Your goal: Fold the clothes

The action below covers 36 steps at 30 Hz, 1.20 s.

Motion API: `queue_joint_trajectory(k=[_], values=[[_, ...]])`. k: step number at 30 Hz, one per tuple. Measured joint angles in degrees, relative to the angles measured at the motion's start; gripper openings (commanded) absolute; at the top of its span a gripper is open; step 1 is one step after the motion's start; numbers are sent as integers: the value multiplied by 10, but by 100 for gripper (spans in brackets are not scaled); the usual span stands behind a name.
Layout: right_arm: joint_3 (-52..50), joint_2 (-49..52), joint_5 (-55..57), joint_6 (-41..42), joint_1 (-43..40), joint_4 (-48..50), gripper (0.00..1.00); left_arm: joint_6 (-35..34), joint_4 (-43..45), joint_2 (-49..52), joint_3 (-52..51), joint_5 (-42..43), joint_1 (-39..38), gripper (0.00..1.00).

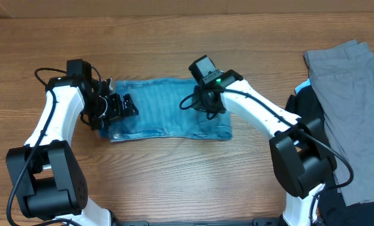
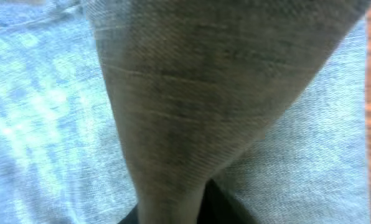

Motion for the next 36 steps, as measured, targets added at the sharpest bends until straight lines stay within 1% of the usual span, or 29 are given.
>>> queue_joint_trajectory(k=[1, 2, 3, 4, 5, 6, 10, 15, 17, 19, 22, 25, 28, 30, 36], values=[[0, 2, -14, 5, 4, 15, 54, 0, 0, 0, 0, 0, 0, 100], [0, 2, -27, 16, 10, 31, 69, 0, -1, 0, 0, 0, 0, 100], [0, 2, -33, 18, 14, 37, 80, 0, -1, 0, 0, 0, 0, 100], [1, 2, -39, 22, 20, 43, 87, 0, -1, 0, 0, 0, 0, 100], [1, 2, -45, 25, 26, 47, 90, 0, -2, 0, 0, 0, 0, 100], [1, 2, -49, 24, 33, 49, 91, 0, -2, 0, 0, 0, 0, 100], [2, 2, -57, 26, 43, 47, 90, 0, -4, 0, 0, 0, 0, 100], [39, 3, -74, 19, 27, -1, 89, 0, -5, 0, 0, 0, 0, 100], [72, 2, -80, 8, 2, -14, 86, 0, -5, 0, 0, 0, 0, 100], [99, -5, -81, -3, -28, -13, 77, 0, -5, 0, 0, -3, 0, 100], [116, -22, -81, -10, -68, -5, 56, 0, -5, 0, 0, -7, 0, 100], [122, -27, -78, -15, -102, 0, 27, 0, -4, 0, 0, -9, 0, 100], [122, -21, -81, -18, -113, -3, 7, 0, -2, 0, 0, -11, 0, 100], [123, -5, -97, -20, -110, 1, 4, 0, 0, 0, 0, -11, 0, 100], [124, 89, -183, -22, -87, 43, 5, 0, 1, 0, 0, -11, 0, 100]])
